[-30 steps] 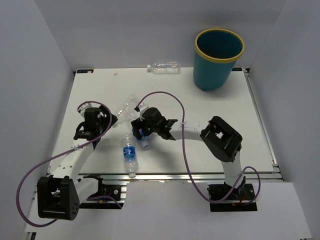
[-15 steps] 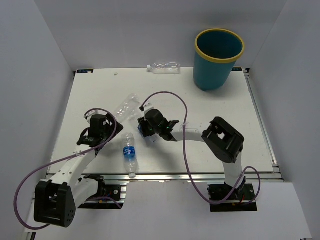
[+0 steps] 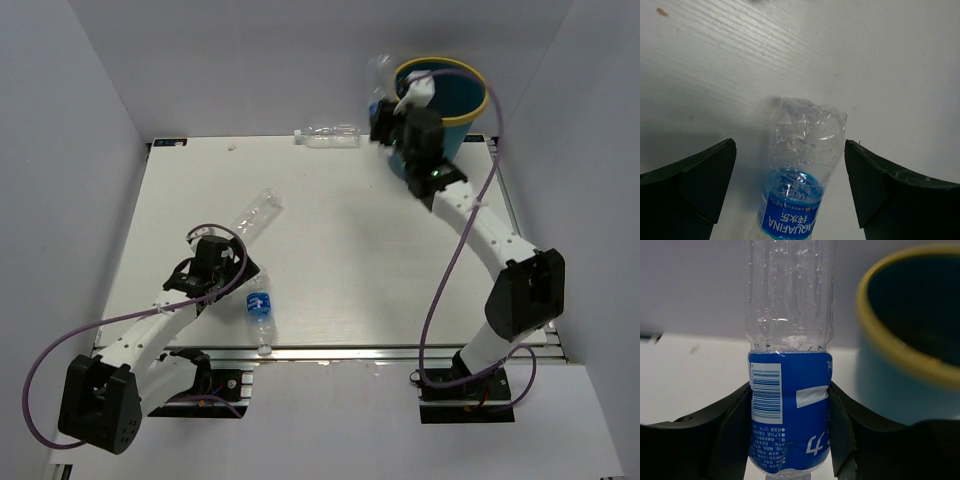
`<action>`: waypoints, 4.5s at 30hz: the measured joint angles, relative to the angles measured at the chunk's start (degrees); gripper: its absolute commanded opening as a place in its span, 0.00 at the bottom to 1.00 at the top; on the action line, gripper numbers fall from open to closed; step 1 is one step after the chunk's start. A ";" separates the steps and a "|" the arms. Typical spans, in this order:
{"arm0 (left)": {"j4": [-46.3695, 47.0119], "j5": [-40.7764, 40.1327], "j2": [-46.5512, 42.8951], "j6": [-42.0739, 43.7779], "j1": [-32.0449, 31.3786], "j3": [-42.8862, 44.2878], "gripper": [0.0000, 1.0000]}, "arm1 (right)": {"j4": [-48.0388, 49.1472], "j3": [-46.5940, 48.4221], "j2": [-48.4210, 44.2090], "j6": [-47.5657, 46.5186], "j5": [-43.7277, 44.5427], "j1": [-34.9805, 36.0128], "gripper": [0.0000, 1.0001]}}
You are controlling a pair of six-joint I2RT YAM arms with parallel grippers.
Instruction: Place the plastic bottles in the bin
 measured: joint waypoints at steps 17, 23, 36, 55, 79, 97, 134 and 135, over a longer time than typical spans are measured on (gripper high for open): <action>-3.65 -0.15 -2.91 0.00 -8.09 -2.58 0.98 | -2.62 43.65 32.94 -3.52 6.14 -20.74 0.89; -3.87 0.24 -1.66 -0.17 -12.02 -3.17 0.98 | -3.85 41.11 29.97 -4.17 6.56 -20.44 0.89; -2.25 -0.85 4.44 -0.04 -16.46 -2.71 0.31 | 0.55 1.60 -10.12 2.97 -16.06 -17.38 0.89; 23.74 12.39 8.72 20.13 -31.74 11.23 0.32 | 40.98 -42.42 -11.28 36.20 -67.67 -6.05 0.89; 25.11 4.94 11.63 24.96 -35.10 14.95 0.98 | 40.74 -40.35 -7.82 38.64 -58.36 -4.20 0.22; 13.64 -12.50 19.58 21.27 -17.38 26.82 0.98 | 8.83 15.87 -2.25 1.60 0.44 -14.25 0.20; 9.40 2.10 50.90 54.10 4.90 39.43 0.96 | 4.83 -26.56 -29.64 17.29 -36.20 -16.63 0.89; 9.18 2.40 51.63 53.94 4.85 39.69 0.91 | 4.44 -27.89 -29.59 18.56 -36.83 -16.63 0.89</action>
